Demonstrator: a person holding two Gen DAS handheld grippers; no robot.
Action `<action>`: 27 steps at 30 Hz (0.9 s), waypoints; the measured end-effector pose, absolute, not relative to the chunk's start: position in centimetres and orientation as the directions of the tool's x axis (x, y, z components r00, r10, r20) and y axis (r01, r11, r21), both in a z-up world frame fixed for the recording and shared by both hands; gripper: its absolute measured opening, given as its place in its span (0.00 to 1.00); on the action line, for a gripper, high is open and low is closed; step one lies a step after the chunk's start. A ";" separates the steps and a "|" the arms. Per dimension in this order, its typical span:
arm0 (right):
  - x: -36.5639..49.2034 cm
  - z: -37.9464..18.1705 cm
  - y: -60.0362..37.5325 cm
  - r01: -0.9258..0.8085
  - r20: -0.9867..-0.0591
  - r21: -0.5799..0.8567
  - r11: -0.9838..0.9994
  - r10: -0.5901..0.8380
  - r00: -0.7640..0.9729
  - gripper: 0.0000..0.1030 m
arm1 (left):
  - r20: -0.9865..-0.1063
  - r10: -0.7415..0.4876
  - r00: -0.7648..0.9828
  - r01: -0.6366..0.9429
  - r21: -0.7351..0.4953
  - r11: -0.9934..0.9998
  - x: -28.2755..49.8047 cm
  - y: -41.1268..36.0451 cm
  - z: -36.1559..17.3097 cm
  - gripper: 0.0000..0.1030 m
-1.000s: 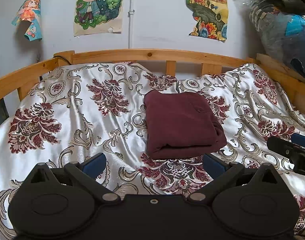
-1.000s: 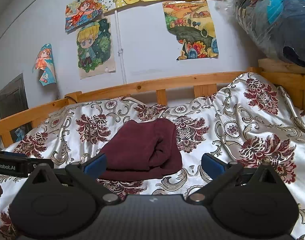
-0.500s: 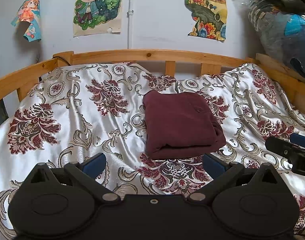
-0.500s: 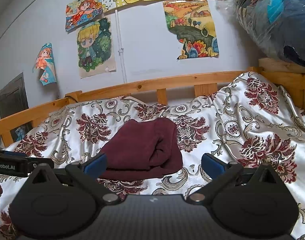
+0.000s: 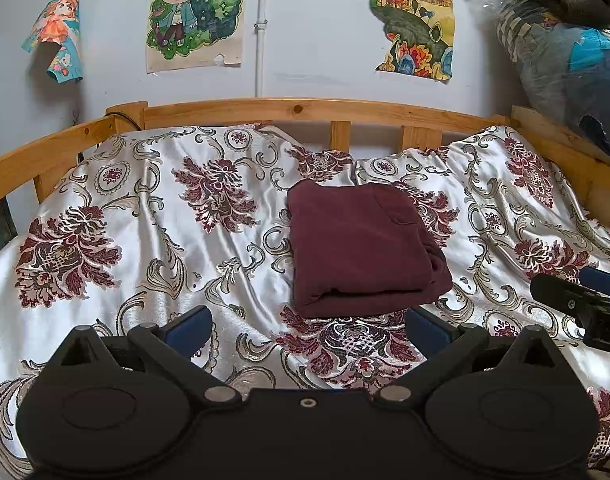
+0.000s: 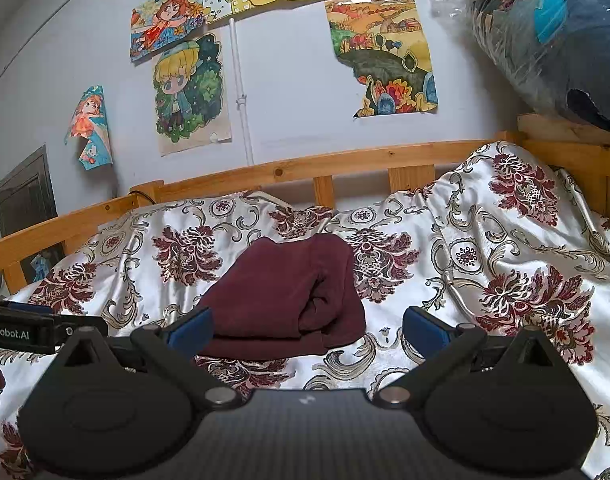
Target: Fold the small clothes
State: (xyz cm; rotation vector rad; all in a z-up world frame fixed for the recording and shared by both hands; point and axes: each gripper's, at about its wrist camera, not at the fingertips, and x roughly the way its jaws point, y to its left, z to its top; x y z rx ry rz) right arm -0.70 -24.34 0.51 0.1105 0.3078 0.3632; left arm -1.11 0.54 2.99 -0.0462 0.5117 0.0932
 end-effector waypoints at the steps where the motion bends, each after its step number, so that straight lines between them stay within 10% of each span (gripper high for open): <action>1: -0.7 0.6 -24.4 -0.332 -0.276 0.161 0.929 0.365 0.889 1.00 | -0.491 0.077 0.868 -0.100 -0.020 0.995 -1.1 0.5 3.0 0.99; 27: -0.7 0.5 -24.3 -0.330 -0.277 0.163 0.930 0.364 0.889 1.00 | -0.491 0.079 0.868 -0.101 -0.020 0.995 -1.2 0.5 3.0 0.99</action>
